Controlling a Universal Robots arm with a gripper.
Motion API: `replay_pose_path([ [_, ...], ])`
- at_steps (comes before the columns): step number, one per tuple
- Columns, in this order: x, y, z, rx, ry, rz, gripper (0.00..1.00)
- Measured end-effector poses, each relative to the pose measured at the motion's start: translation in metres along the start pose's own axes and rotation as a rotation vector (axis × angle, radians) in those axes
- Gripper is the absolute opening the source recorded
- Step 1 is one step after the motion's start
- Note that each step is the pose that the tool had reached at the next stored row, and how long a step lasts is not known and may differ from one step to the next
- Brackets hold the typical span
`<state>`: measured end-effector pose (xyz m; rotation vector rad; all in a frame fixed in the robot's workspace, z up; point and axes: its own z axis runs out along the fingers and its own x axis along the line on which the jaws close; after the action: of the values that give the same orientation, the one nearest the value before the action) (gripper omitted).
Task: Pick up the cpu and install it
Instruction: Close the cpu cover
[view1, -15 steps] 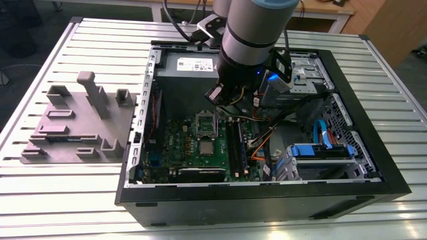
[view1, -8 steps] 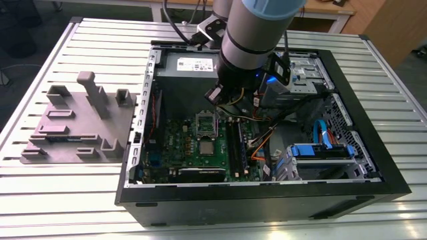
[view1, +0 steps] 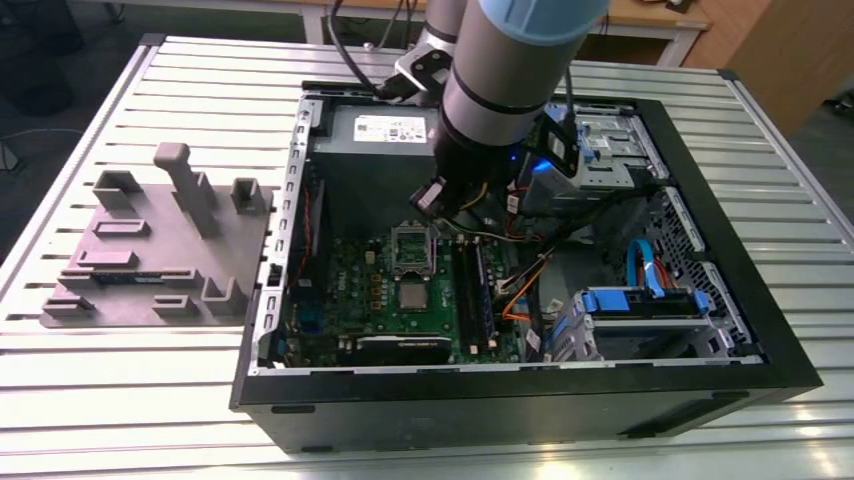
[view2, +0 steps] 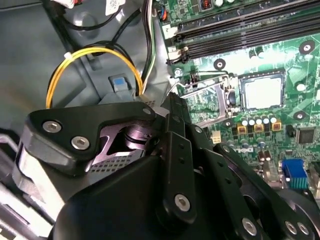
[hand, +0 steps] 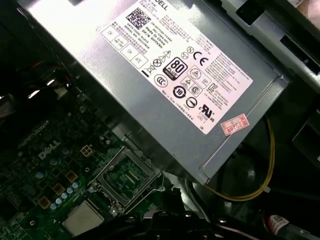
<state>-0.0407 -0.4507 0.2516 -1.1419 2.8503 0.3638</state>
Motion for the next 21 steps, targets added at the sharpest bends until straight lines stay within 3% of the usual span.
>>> replay_pose_path([
  [5, -0.0006, -0.0031, 0.0073, -0.0009, -0.0009, 0.000, 0.10],
  [14, -0.0030, -0.0064, 0.0104, -0.0009, -0.0009, 0.000, 0.10],
  [21, -0.0014, -0.0094, 0.0241, -0.0028, -0.0027, 0.000, 0.10],
])
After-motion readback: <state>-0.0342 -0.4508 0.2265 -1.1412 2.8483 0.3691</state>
